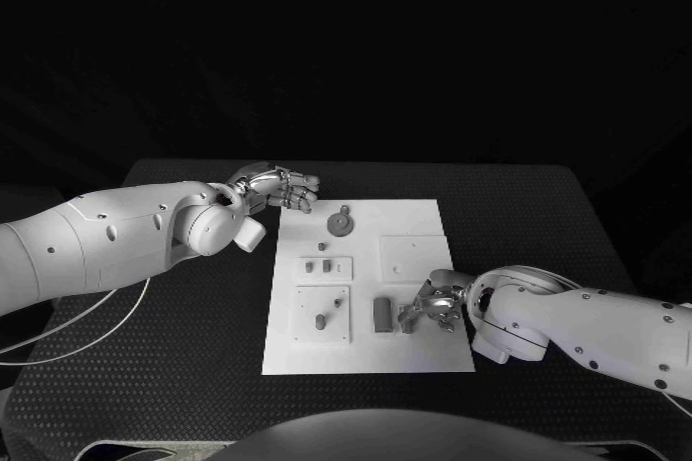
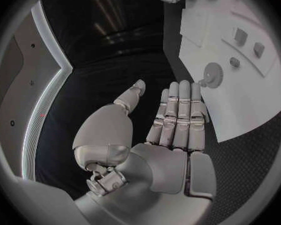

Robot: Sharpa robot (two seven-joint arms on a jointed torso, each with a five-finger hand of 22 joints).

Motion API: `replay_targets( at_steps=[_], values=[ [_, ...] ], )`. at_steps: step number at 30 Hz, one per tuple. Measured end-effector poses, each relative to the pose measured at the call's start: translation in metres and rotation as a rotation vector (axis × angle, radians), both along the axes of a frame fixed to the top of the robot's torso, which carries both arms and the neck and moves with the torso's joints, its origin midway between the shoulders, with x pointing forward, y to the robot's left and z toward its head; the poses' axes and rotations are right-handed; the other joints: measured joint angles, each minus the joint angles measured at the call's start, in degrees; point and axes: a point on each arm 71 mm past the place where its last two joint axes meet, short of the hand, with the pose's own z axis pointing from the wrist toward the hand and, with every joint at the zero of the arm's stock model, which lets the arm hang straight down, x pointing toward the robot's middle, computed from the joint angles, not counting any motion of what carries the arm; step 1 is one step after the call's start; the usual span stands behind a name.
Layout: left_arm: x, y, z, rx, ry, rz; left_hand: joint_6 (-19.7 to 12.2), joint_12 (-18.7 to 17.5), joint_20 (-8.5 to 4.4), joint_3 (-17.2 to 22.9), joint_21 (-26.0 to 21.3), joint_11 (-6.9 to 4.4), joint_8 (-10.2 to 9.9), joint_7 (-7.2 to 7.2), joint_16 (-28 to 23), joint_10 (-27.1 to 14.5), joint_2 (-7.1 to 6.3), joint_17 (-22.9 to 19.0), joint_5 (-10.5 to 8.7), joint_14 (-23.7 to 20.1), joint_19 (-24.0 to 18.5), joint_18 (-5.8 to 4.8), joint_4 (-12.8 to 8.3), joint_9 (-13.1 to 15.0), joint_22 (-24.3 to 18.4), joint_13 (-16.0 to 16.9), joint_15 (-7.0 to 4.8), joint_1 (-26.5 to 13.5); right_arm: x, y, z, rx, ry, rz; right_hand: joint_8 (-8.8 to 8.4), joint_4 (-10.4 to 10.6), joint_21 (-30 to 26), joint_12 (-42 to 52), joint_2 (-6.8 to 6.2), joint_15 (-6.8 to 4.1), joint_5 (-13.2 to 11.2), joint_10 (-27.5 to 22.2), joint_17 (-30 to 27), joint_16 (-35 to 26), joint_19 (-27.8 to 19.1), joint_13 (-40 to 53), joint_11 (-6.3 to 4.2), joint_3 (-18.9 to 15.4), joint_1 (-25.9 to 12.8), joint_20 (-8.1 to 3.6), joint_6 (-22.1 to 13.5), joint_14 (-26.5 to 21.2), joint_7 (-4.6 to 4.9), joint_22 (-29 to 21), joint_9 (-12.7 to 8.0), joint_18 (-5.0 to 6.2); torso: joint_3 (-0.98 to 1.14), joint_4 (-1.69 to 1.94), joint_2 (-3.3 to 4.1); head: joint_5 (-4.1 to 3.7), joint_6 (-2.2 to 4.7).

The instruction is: Assemble the parts on the task board

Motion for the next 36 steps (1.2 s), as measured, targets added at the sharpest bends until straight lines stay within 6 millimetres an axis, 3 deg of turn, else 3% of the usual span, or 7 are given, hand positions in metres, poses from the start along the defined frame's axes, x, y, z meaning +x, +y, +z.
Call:
replay_targets(
  at_steps=[7,12,14,19,31,36],
  values=[
    [0.0,0.0001,0.0,0.0,0.0,0.0,0.0,0.0,0.21,0.0,0.0,0.0,0.0,0.0,-0.22,0.0,0.0,0.0,0.0,0.0,-0.21,0.0,0.0,0.0,0.0,0.0,0.0,0.0,0.0007,0.0005,0.0,-0.003,0.003,0.002,-0.06,0.17,0.0,-0.35,-1.2,0.05,0.0,-0.34,-0.36,0.0,0.0,-0.48,0.08,-0.17,-1.19,0.0,0.04,-0.06,-0.04,0.0,-0.01,0.0,0.0,0.0,0.0,0.04,-0.07],
    [0.0,0.0001,-0.0001,0.001,0.001,0.0,0.0,0.0,0.21,0.0,0.0,0.0,0.0,0.0,-0.22,0.0,0.0,-0.01,0.0,0.0,-0.21,0.0,0.0,0.0,0.0,0.0,0.0,0.0,0.001,0.0003,-0.0002,-0.004,0.003,0.001,-0.32,0.33,0.0,-0.62,-2.77,0.06,0.0,-0.63,-0.51,0.0,0.0,-0.65,0.21,-0.96,-2.77,0.0,-0.1,-0.07,0.1,-0.01,-0.05,0.0,0.01,0.0,0.0,0.04,-0.15],
    [0.0001,0.0002,-0.0001,0.001,0.001,0.0,0.0,0.0,0.21,0.0,0.0,0.0,0.0,0.0,-0.22,0.0,0.0,-0.01,0.0,0.0,-0.21,0.0,0.0,0.0,0.0,0.0,0.0,0.0,0.0008,-0.0001,-0.001,-0.007,0.004,-0.001,-0.84,0.56,0.0,-0.76,-3.51,0.06,0.0,-0.63,-0.64,0.0,0.0,-0.71,0.2,-1.2,-3.51,0.0,-0.2,-0.11,0.18,-0.01,-1.14,0.0,0.02,0.0,0.0,0.04,-0.16],
    [0.0001,0.0001,-0.0001,0.001,0.001,0.0,0.0,0.0,0.21,0.04,0.0,0.0,0.0,0.0,-0.22,0.0,0.0,-0.01,0.0,0.0,-0.21,0.0,0.04,-0.05,0.0,-0.05,0.0,0.0,0.0004,0.0002,-0.0016,-0.009,0.002,0.0,-0.46,0.57,0.0,-1.07,-4.69,-0.04,0.0,-1.04,-0.8,0.0,-0.01,-0.91,0.21,-1.2,-4.69,0.01,-0.24,-0.36,0.15,-0.01,-0.59,0.01,0.02,0.01,0.0,0.04,-0.16],
    [0.0,0.0003,-0.0001,0.001,0.001,0.001,0.0,0.0,0.21,0.15,0.0,0.0,0.0,0.0,-0.22,0.0,0.0,0.04,0.0,0.0,-0.21,0.0,0.15,-0.05,0.0,-0.04,0.0,0.0,0.0006,0.0001,-0.0012,-0.012,-0.011,0.005,-0.47,0.73,-0.23,-1.07,-5.56,0.01,0.0,-1.04,-0.99,0.0,-0.09,-1.02,0.21,-1.03,-4.42,0.09,-0.44,-0.47,0.31,-0.02,-0.61,0.03,0.01,0.01,0.0,0.07,-0.15],
    [0.0001,0.0003,-0.0001,0.002,0.001,0.001,0.0,0.0,0.21,0.16,0.0,0.0,0.0,0.0,-0.22,0.0,0.0,0.03,0.0,0.0,-0.21,0.0,0.15,-0.05,0.0,-0.04,0.0,0.0,0.0004,-0.0006,-0.0005,-0.009,-0.018,0.014,-0.48,-0.1,-0.23,-1.07,-7.2,-0.04,0.0,-1.04,-1.19,0.0,-0.06,-1.04,0.21,0.03,-2.78,0.07,-0.5,-0.57,0.25,-0.02,-0.64,0.06,0.02,0.02,0.0,0.08,-0.15]
  ],
)
